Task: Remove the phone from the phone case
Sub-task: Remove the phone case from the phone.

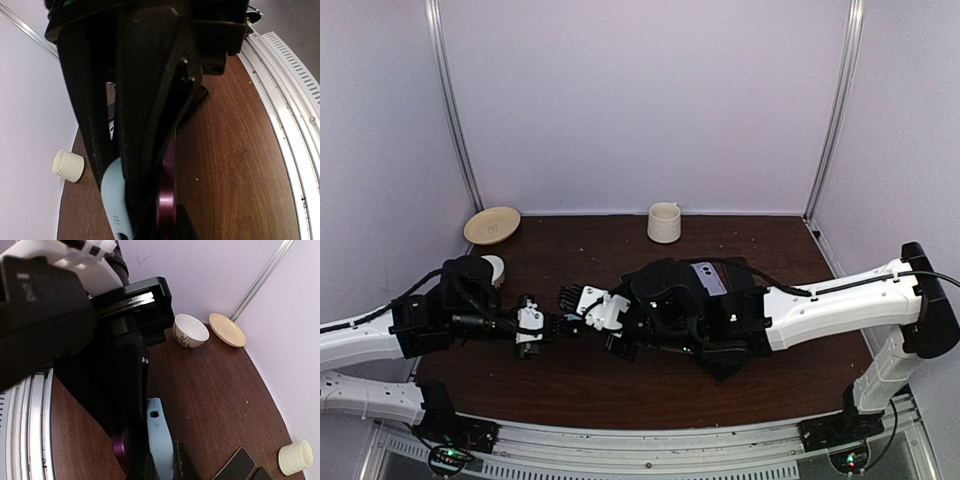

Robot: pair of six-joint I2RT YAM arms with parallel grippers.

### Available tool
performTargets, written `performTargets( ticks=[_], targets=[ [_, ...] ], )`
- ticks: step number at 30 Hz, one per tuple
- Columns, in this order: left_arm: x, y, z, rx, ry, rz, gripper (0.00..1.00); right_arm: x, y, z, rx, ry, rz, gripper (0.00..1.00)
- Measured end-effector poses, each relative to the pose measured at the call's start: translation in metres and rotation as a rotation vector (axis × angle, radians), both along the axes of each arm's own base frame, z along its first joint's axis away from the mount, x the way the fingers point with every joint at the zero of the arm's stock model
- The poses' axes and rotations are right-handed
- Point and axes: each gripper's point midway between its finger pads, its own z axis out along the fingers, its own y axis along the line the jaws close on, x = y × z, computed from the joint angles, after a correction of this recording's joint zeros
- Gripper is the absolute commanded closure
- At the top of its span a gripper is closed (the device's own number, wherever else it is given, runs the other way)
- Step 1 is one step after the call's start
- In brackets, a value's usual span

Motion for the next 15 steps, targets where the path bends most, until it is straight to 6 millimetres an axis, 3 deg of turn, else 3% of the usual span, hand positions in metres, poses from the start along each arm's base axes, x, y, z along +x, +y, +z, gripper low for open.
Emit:
performTargets(
  ticks=[11, 15],
  targets=[
    [0.002, -0.001, 0.005, -0.024, -0.001, -0.005, 1.00, 0.001, -0.010, 0.006, 0.057, 0.000, -0.023, 1.00],
    [0.012, 0.004, 0.006, -0.028, 0.006, 0.040, 1.00, 0.012, -0.029, 0.012, 0.058, 0.002, -0.086, 1.00]
  ],
)
